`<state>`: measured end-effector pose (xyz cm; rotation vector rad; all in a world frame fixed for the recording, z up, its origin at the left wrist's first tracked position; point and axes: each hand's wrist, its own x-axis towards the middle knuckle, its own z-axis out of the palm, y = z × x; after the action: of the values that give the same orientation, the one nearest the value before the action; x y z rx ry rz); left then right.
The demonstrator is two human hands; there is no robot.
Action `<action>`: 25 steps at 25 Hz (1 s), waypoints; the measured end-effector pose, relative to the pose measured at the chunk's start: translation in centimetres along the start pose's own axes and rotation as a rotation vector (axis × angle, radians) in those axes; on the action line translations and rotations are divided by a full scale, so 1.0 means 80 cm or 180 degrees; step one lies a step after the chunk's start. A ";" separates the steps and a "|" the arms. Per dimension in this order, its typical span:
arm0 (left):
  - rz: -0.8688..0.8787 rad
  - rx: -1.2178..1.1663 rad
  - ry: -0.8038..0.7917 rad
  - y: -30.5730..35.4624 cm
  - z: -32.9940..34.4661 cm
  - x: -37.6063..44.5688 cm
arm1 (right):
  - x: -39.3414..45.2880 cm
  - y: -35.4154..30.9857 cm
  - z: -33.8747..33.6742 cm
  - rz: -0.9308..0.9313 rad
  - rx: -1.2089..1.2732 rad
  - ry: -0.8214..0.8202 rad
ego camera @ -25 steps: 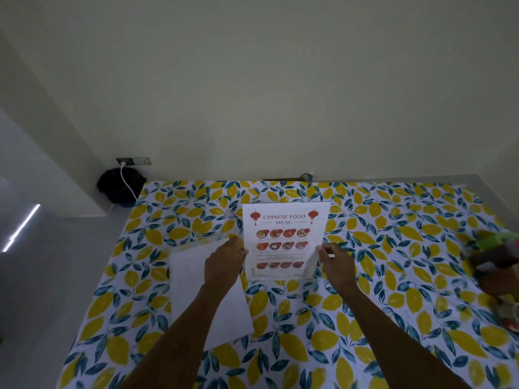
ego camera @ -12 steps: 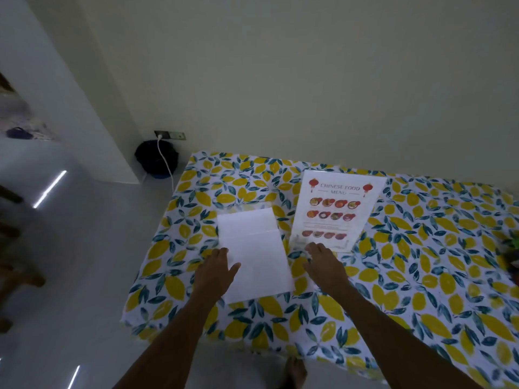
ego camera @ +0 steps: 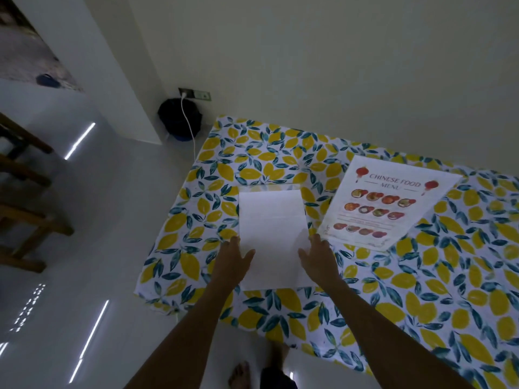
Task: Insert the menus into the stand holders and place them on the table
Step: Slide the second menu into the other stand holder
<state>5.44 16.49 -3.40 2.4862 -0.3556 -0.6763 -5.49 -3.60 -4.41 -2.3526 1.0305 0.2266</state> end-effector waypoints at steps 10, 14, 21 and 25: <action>0.0274 -0.0263 0.0182 -0.035 -0.048 0.016 | -0.011 -0.012 -0.025 0.0565 0.1465 -0.0171; 0.0686 -0.0228 -0.0203 -0.052 -0.098 0.005 | -0.058 -0.034 -0.042 0.1055 0.2773 -0.0463; 0.1402 -0.0312 -0.0382 -0.069 -0.152 -0.045 | -0.148 -0.047 -0.043 0.0679 0.3060 -0.0175; 0.1674 -0.0138 -0.0333 -0.072 -0.165 -0.053 | -0.172 -0.053 -0.044 0.0511 0.2896 0.0094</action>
<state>9.54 28.47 4.67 2.1784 -0.9777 -0.5806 -12.17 5.45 5.27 -1.4570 1.0401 -0.1928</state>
